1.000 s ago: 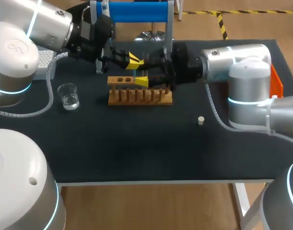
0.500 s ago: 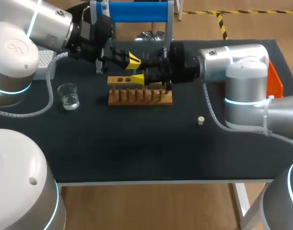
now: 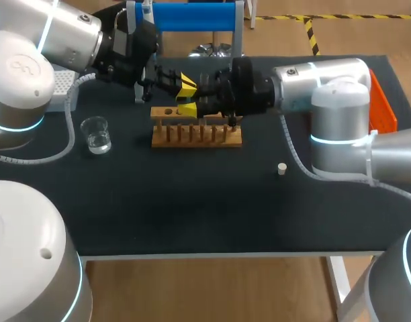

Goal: Invert the test tube, pick up the pipette, mount the tip to pipette, aspirate from beaker and dispense into the tube, eject the tip, return the pipette, and cap with the stopper.

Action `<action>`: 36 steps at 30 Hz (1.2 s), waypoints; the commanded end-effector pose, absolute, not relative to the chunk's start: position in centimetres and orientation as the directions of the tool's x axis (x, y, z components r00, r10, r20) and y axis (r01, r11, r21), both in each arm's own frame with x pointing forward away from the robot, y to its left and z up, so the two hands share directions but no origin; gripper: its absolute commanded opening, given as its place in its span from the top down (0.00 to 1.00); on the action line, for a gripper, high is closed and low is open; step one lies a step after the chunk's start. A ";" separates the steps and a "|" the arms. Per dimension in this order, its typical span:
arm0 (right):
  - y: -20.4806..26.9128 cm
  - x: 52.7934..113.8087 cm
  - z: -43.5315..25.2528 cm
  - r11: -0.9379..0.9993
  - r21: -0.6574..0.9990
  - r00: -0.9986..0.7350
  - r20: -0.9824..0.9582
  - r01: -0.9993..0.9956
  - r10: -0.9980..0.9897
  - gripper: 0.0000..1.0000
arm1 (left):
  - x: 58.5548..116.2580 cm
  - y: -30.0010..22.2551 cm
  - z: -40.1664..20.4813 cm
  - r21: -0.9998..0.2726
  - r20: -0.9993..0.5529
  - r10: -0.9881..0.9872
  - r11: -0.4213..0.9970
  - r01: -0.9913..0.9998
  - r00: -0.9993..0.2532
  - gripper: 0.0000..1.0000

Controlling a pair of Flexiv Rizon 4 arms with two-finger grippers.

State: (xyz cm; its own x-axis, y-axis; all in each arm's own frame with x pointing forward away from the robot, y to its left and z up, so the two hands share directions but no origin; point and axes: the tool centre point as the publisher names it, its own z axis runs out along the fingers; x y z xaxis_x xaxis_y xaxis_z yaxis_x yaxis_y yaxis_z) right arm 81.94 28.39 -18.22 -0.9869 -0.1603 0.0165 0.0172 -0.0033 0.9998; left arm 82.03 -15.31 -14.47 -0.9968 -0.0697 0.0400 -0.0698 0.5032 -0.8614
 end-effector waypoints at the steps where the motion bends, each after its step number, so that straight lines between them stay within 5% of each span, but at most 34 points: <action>1: 28.3 82.0 -18.2 -0.006 1.000 -0.987 0.016 0.017 -0.161 0.82 | 82.2 -15.3 -14.4 -0.859 0.043 -0.067 0.507 -0.071 -0.997 1.00; 4: 28.2 82.0 -18.1 -0.008 1.000 -0.987 0.016 0.017 -0.161 1.00 | 82.2 -15.3 -14.4 -0.859 0.043 -0.067 0.507 -0.071 -0.997 1.00; 12: 28.1 82.0 -18.1 -0.010 1.000 -0.986 0.020 0.022 -0.166 1.00 | 82.2 -15.3 -14.4 -0.859 0.043 -0.067 0.507 -0.071 -0.997 1.00; 13: 28.1 82.0 -18.1 -0.009 1.000 -0.986 0.020 0.022 -0.167 1.00 | 82.2 -15.3 -14.4 -0.859 0.043 -0.067 0.507 -0.071 -0.997 0.60; 14: 28.1 82.0 -18.1 -0.009 1.000 -0.986 0.021 0.022 -0.168 1.00 | 82.2 -15.3 -14.4 -0.859 0.043 -0.067 0.507 -0.071 -0.997 0.00; 23: 25.3 81.6 -18.6 -0.004 1.000 -0.986 0.017 0.018 -0.166 1.00 | 82.2 -15.3 -14.4 -0.859 0.043 -0.067 0.507 -0.071 -0.997 0.00; 36: 15.4 80.6 -21.0 0.024 0.999 -0.990 0.033 0.030 -0.140 1.00 | 82.2 -15.3 -14.4 -0.859 0.043 -0.067 0.507 -0.071 -0.997 0.00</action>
State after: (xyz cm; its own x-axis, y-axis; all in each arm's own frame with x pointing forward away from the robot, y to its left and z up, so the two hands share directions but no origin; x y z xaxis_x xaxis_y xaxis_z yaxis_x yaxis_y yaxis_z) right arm 81.40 19.57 -21.00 -0.9877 -0.1534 0.0318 0.0283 0.0253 0.9993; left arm 82.11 -15.31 -14.46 -0.9968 -0.0684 0.0407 -0.0697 0.5036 -0.8611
